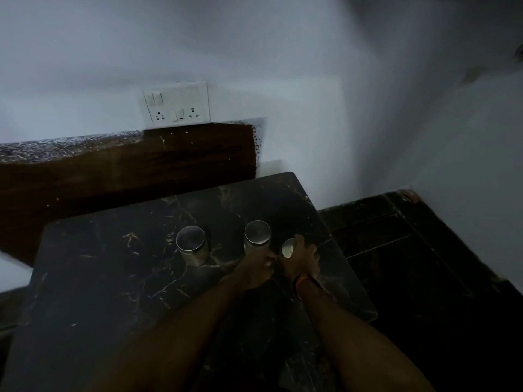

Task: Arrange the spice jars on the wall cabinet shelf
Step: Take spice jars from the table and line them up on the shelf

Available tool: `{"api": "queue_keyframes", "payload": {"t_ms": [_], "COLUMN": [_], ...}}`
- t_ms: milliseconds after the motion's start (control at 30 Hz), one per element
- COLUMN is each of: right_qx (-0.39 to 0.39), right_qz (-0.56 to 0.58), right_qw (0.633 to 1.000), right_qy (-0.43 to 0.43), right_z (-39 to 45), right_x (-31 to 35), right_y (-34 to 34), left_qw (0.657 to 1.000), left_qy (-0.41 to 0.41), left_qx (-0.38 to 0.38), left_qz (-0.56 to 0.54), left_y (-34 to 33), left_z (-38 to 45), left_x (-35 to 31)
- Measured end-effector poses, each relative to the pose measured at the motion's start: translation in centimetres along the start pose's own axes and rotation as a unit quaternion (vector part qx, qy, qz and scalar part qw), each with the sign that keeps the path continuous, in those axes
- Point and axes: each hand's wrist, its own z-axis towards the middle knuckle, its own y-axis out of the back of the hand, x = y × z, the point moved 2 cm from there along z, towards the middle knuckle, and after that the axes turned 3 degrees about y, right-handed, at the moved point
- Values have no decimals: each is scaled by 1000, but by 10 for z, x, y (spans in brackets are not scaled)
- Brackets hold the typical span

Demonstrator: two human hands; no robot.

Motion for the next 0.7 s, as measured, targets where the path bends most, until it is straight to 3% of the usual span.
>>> {"api": "queue_keyframes", "payload": {"t_ms": [200, 300, 400, 467, 533, 633, 700], "right_qx": [-29, -40, 4, 45, 86, 131, 149], "right_qz": [83, 183, 303, 331, 325, 330, 340], "right_qw": [996, 981, 952, 941, 937, 921, 910], "right_qy": [35, 41, 45, 64, 97, 159, 183], "right_z": [-15, -24, -36, -43, -48, -49, -48], "right_x": [1, 3, 5, 12, 21, 32, 39], "right_y": [0, 3, 3, 3, 6, 13, 18], "left_qw": [984, 938, 886, 839, 766, 640, 595], "left_qy": [74, 150, 225, 262, 279, 250, 222], "left_qx": [-30, -32, -74, -83, -50, 19, 35], "left_qz": [-158, -310, -397, -469, -577, -727, -772], "left_y": [2, -4, -11, -13, -14, -13, -9], "left_z": [-13, -21, -31, -38, -44, -49, -55], "left_x": [17, 30, 45, 51, 52, 51, 50]}}
